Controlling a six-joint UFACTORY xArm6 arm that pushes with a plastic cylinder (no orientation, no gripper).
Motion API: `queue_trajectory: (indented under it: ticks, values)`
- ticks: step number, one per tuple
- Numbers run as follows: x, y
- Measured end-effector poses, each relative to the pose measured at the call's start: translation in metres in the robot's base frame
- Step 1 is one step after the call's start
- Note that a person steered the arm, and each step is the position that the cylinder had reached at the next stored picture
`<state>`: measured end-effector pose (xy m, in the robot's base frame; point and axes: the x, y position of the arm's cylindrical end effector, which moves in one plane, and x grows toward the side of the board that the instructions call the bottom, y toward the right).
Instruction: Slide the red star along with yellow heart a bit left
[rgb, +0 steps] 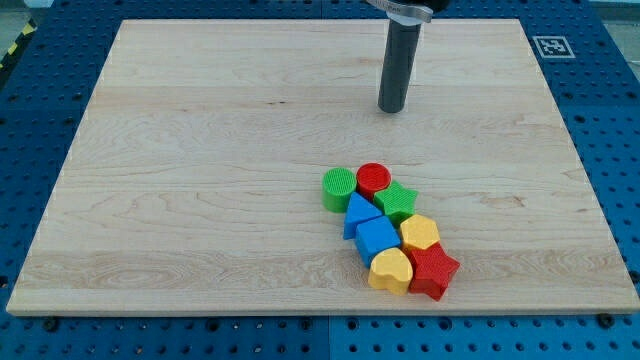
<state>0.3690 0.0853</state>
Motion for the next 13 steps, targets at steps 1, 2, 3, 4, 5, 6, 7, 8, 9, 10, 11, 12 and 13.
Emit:
queue_trajectory:
  ticks: [1, 2, 3, 4, 5, 6, 7, 8, 9, 10, 11, 12, 13]
  values:
    - [0.0, 0.0]
    - [0.0, 0.0]
    - [0.001, 0.009]
    - [0.018, 0.041]
    - [0.061, 0.065]
    - [0.128, 0.065]
    - [0.202, 0.065]
    - [0.249, 0.065]
    - [0.25, 0.064]
    - [0.25, 0.064]
    - [0.25, 0.051]
    - [0.249, 0.029]
    - [0.249, 0.007]
